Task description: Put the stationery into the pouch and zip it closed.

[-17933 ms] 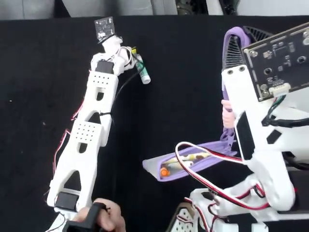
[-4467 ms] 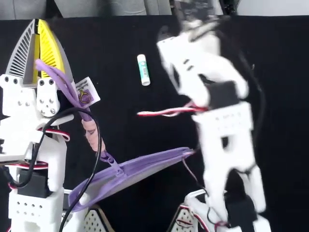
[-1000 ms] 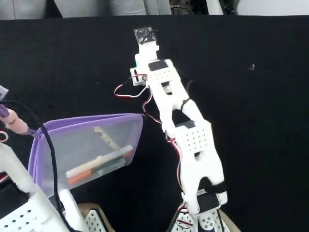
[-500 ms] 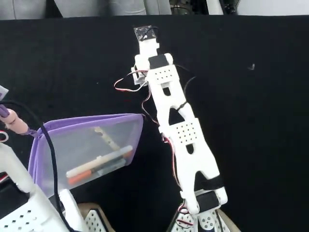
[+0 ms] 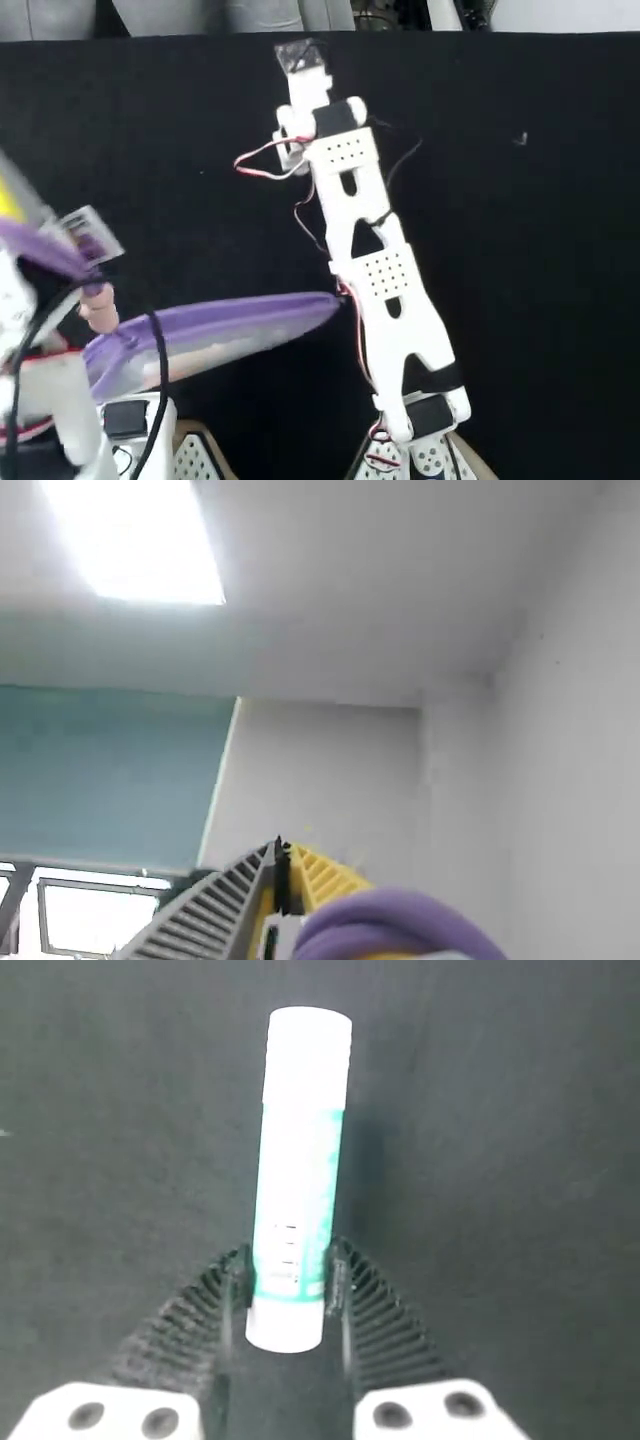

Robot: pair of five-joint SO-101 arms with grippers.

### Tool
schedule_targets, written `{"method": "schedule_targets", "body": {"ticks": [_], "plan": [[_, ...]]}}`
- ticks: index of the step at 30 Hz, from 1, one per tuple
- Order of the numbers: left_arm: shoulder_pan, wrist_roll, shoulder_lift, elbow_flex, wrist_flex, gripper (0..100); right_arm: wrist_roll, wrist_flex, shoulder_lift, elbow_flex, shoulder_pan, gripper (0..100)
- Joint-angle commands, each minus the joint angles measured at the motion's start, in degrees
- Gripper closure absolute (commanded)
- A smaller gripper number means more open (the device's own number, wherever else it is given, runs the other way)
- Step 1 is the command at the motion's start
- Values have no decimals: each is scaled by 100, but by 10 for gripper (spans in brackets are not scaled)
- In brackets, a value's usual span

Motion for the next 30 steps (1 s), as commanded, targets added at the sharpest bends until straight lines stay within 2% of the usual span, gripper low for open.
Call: {"method": "schedule_targets", "body": {"ticks": [1, 9, 14, 18, 23, 26, 30], "plan": [[752, -9, 334, -277, 404, 971, 123, 193, -1200, -374, 246, 988], [2009, -9, 738, -215, 448, 971, 132, 378, -2642, -365, 818, 988], [2273, -9, 1371, -611, 448, 971, 132, 343, -3442, -365, 1011, 988], [2369, 53, 2040, -1367, 703, 971, 132, 176, -4136, -365, 1187, 988], [3802, 273, 2857, -2624, 2040, 971, 132, 9, -4892, -356, 1547, 988], [4523, 273, 3358, -3486, 2189, 971, 132, 105, -5174, -356, 1829, 988], [4681, 273, 4352, -4796, 2391, 971, 132, 70, -5358, -356, 2321, 988]]}}
